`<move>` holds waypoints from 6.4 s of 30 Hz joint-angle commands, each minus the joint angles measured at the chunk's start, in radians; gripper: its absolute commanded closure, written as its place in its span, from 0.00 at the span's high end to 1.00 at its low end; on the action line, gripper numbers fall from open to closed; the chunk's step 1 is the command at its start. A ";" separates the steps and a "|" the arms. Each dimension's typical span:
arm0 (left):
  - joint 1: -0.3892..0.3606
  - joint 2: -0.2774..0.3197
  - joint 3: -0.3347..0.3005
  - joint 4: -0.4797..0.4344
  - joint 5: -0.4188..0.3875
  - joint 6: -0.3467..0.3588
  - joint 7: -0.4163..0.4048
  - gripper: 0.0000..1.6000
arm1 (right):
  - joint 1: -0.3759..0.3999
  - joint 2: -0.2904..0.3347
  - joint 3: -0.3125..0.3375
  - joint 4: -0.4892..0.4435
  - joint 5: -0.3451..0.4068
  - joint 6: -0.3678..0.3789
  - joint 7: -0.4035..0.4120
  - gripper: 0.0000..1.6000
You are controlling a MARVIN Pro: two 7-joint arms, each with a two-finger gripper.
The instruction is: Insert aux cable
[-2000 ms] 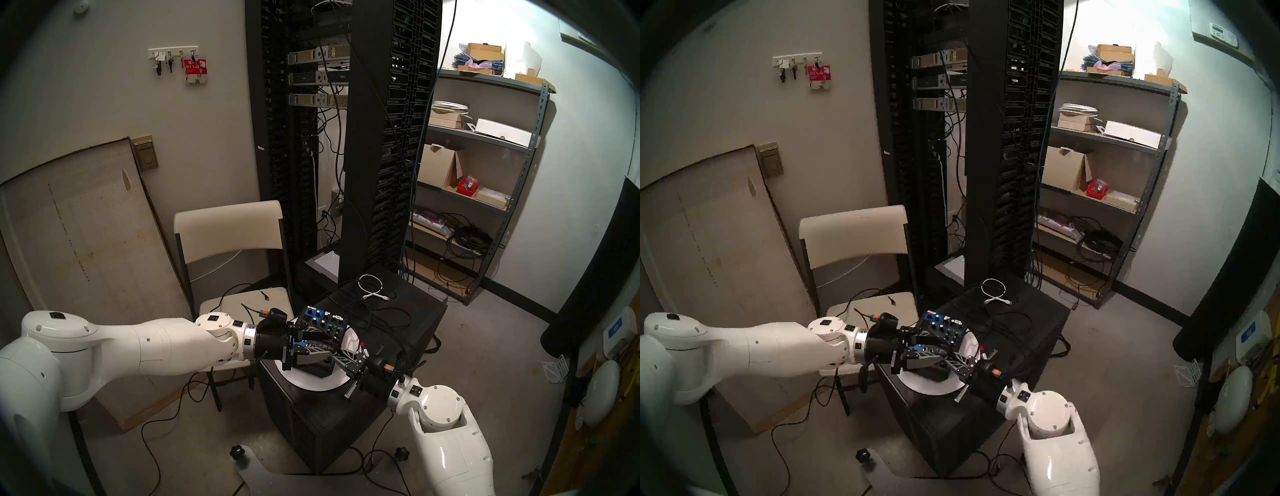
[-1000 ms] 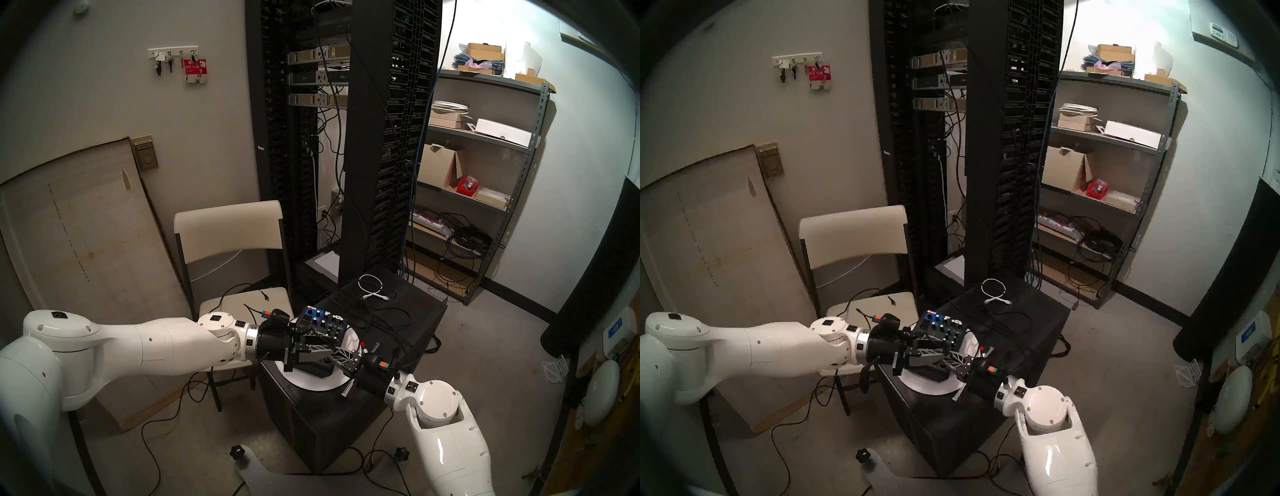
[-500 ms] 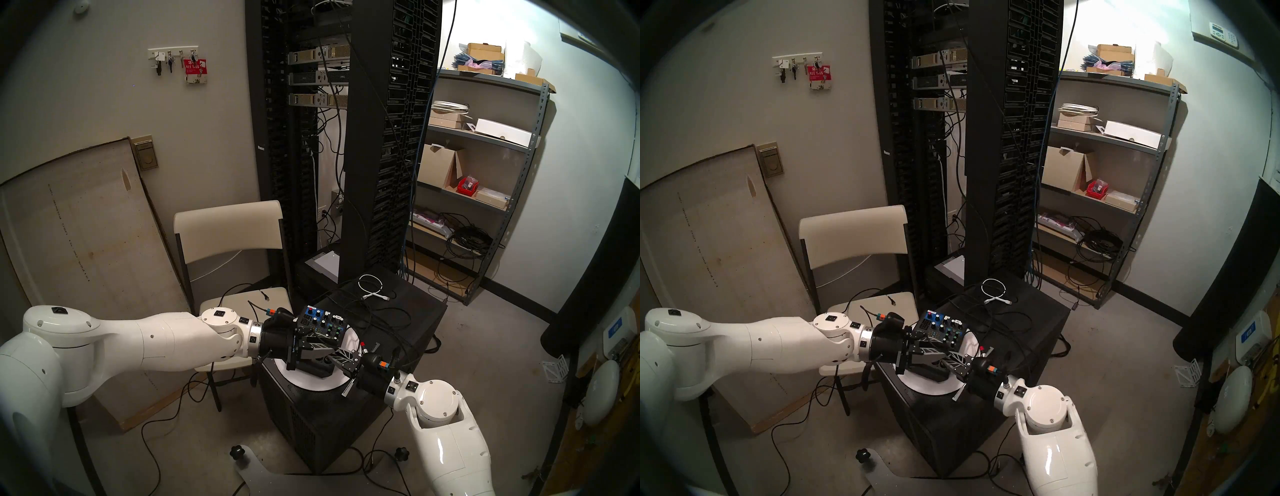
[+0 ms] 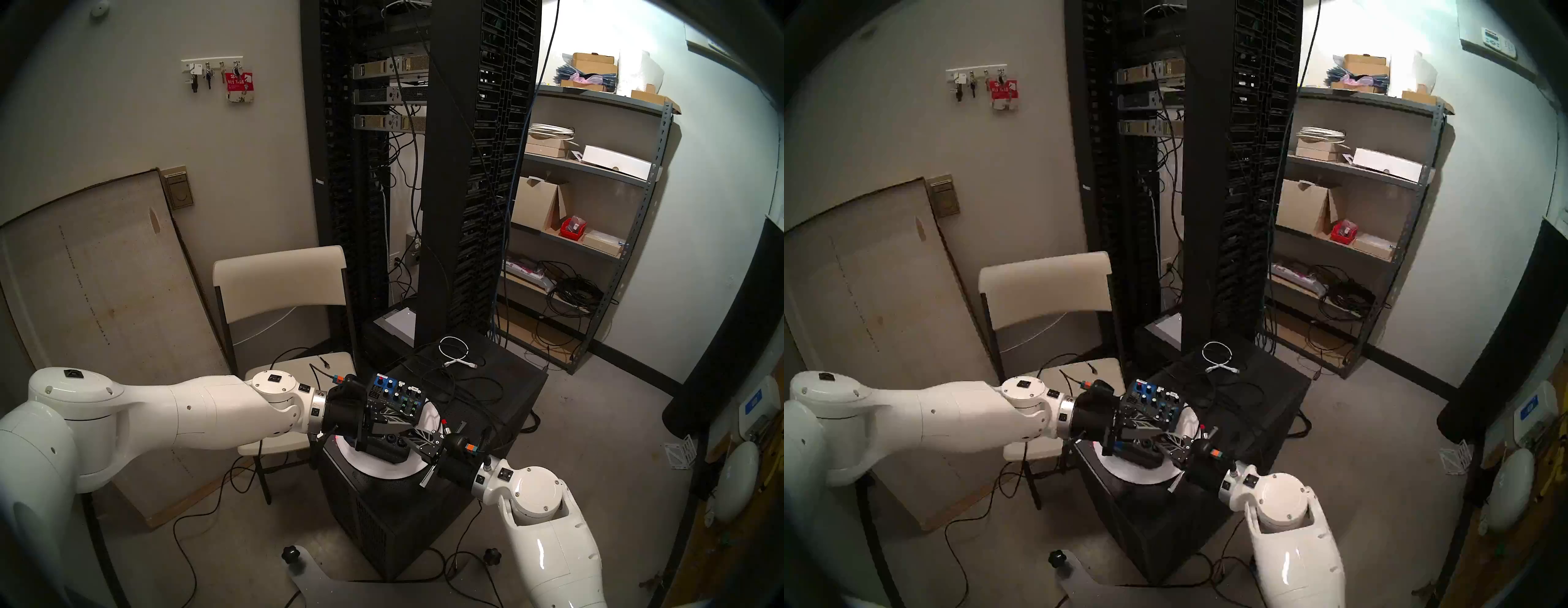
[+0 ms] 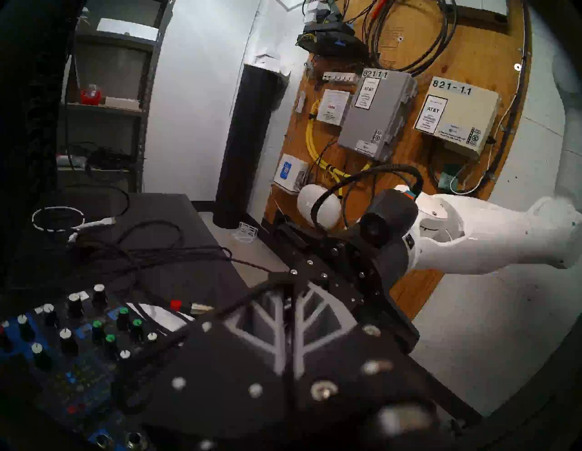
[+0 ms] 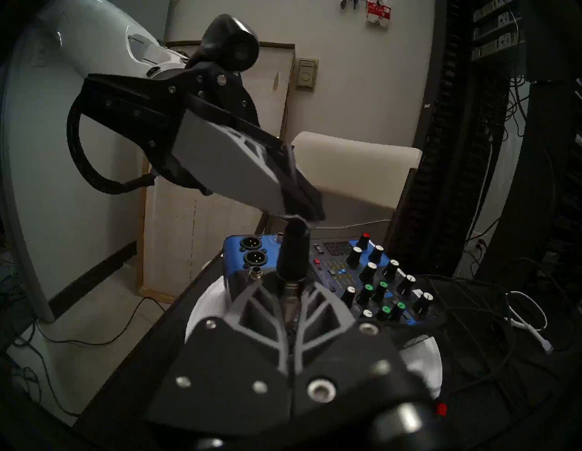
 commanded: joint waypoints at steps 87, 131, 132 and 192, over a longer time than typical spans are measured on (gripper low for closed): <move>-0.099 0.006 0.173 -0.075 0.128 0.147 0.161 0.00 | 0.014 -0.009 -0.019 0.068 -0.066 -0.033 -0.039 0.00; -0.124 0.112 0.177 -0.171 0.107 0.138 0.171 0.79 | 0.024 -0.012 -0.015 0.069 -0.064 -0.031 -0.042 0.00; -0.125 0.118 0.177 -0.175 0.107 0.136 0.170 0.78 | 0.024 -0.012 -0.015 0.068 -0.063 -0.031 -0.042 0.00; -0.311 0.437 0.130 -0.526 0.288 0.185 0.326 0.88 | 0.029 -0.010 -0.015 0.058 -0.051 -0.019 -0.038 0.00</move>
